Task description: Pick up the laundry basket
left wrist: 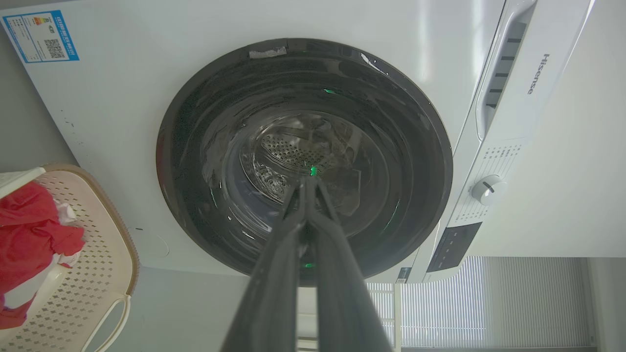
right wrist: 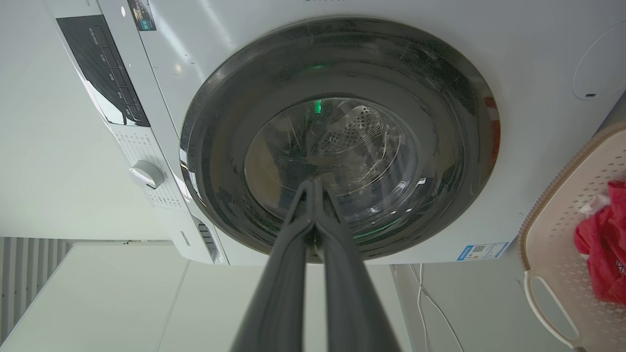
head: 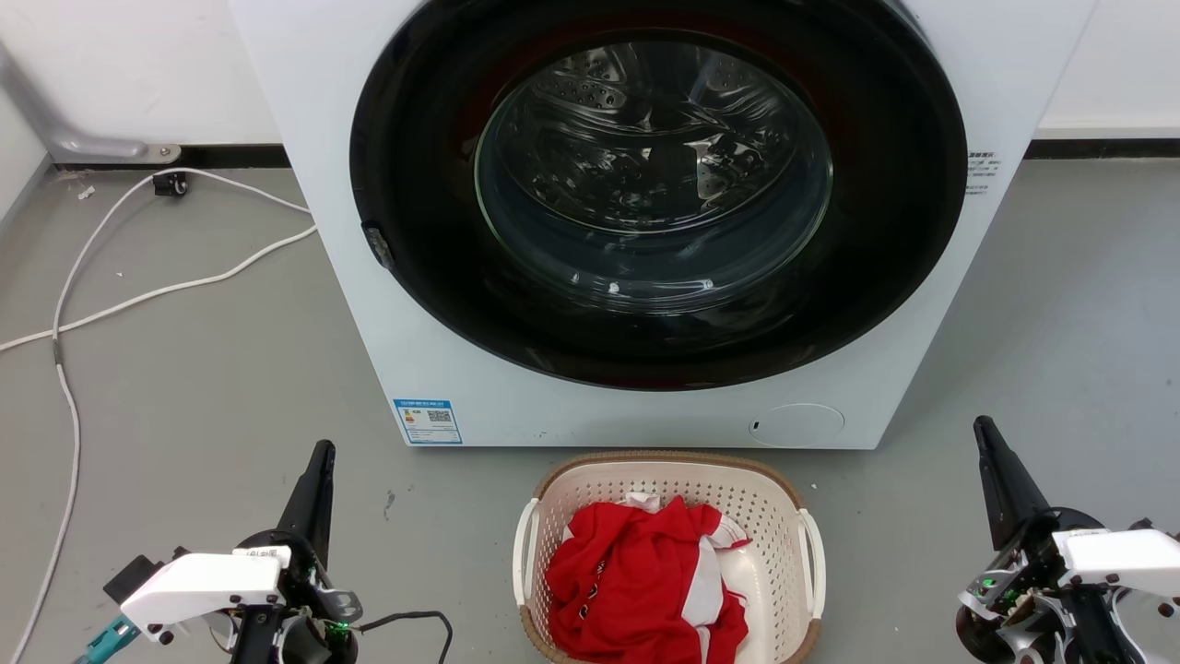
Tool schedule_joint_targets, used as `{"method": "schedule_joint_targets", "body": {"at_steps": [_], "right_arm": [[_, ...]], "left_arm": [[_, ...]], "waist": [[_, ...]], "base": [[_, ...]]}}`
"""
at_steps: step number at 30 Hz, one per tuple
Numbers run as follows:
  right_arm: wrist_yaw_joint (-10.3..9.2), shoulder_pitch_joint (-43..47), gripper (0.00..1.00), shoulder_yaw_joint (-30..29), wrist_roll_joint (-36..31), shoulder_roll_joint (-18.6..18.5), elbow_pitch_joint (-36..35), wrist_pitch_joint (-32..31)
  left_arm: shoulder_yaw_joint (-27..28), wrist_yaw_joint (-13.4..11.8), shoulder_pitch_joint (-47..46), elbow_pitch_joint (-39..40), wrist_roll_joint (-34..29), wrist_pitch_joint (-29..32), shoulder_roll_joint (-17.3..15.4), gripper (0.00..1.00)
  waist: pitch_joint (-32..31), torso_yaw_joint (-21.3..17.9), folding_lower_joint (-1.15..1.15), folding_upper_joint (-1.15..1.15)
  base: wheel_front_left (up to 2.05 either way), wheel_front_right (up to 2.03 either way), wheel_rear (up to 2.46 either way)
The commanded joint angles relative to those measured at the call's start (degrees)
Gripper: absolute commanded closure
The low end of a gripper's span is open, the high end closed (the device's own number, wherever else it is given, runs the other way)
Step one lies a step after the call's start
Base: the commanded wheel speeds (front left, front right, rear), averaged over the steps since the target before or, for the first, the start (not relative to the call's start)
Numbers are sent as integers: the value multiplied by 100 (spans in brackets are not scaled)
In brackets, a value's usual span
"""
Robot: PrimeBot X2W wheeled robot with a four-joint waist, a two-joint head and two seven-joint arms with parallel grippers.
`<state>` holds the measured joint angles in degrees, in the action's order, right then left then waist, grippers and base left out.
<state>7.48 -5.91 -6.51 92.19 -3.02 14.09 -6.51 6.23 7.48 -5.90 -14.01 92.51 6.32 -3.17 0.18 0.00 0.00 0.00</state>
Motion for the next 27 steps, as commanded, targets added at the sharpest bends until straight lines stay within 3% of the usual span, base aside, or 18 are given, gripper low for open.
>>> {"method": "schedule_joint_targets", "body": {"at_steps": [1,24,25,26,27], "right_arm": [[2,-71,100,-8,-14,22,5,-2],[2,-71,100,-9,-15,23,5,-4],[1,9,0,0,0,0,13,2],[1,39,100,5,0,2,48,4],[0,55,0,14,-6,3,58,20]], "left_arm": [[23,2,-56,-8,-18,7,6,100],[32,2,-58,-8,-27,15,11,100],[4,0,9,-16,-6,6,12,0],[-7,0,33,-57,-7,4,19,100],[-27,0,48,-62,-10,-9,22,0]], "waist": [[0,0,0,0],[0,0,0,0],[0,0,0,0],[0,0,0,0],[1,0,0,0]], "base": [[0,0,0],[0,0,0],[0,0,0],[0,0,0],[0,0,0]]}}
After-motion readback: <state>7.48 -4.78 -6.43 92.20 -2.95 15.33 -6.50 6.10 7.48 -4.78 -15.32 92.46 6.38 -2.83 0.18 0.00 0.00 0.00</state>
